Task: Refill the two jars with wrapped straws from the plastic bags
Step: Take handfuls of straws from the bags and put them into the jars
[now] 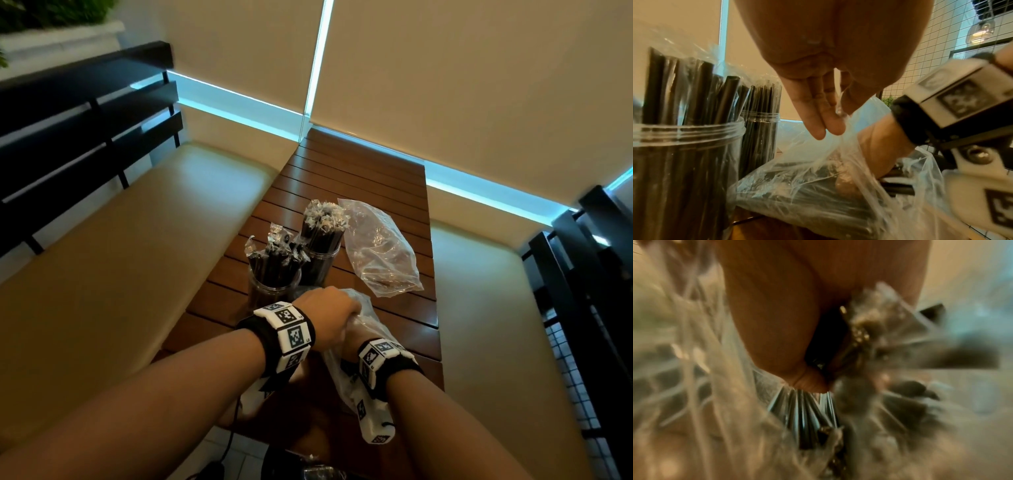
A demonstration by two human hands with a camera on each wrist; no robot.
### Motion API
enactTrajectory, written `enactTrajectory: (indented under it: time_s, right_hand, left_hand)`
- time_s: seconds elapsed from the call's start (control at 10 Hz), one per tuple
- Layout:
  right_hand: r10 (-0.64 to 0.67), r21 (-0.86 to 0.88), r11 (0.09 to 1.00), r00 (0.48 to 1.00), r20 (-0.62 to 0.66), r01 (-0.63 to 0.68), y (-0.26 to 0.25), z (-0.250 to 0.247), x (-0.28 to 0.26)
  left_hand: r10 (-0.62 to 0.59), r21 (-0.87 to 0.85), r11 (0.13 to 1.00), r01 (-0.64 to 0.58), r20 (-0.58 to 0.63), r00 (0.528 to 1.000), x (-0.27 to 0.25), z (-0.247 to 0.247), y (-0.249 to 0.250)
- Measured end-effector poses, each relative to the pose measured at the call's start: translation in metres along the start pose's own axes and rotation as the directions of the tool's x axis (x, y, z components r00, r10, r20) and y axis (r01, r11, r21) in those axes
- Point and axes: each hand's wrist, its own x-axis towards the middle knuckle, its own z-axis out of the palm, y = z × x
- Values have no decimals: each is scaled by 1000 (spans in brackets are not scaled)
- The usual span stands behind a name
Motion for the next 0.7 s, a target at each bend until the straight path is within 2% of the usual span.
enactTrajectory:
  time_s: [0.1, 0.2, 0.3, 0.4, 0.5, 0.6, 0.7]
  right_hand:
    - [-21, -140, 990, 999, -26, 17, 25, 9, 27]
    - [-24, -167, 986, 997, -67, 12, 27, -12, 17]
    - [3, -245, 969, 998, -55, -16, 33, -33, 4]
    - [10, -380, 925, 1000, -5, -11, 35, -59, -19]
    - [1, -450, 893, 1000, -14, -7, 37, -91, -45]
    - [77, -597, 798, 997, -31, -80, 38, -121, -71]
    - [130, -572, 813, 992, -1, -107, 42, -146, -82]
  left_hand:
    - [-70, -10, 998, 69, -39, 997, 8, -2, -3]
    - [-143, -57, 989, 139, -73, 987, 16, -3, -7]
    - [-242, -148, 962, 228, -78, 967, 26, -2, -11]
    - [-313, -172, 938, 302, -39, 949, 36, -1, -12]
    - [-358, -147, 925, 349, -31, 933, 42, 4, -15]
    - [-399, -133, 908, 396, 8, 917, 47, 9, -19]
    - [-423, -130, 896, 426, 52, 905, 49, 10, -22]
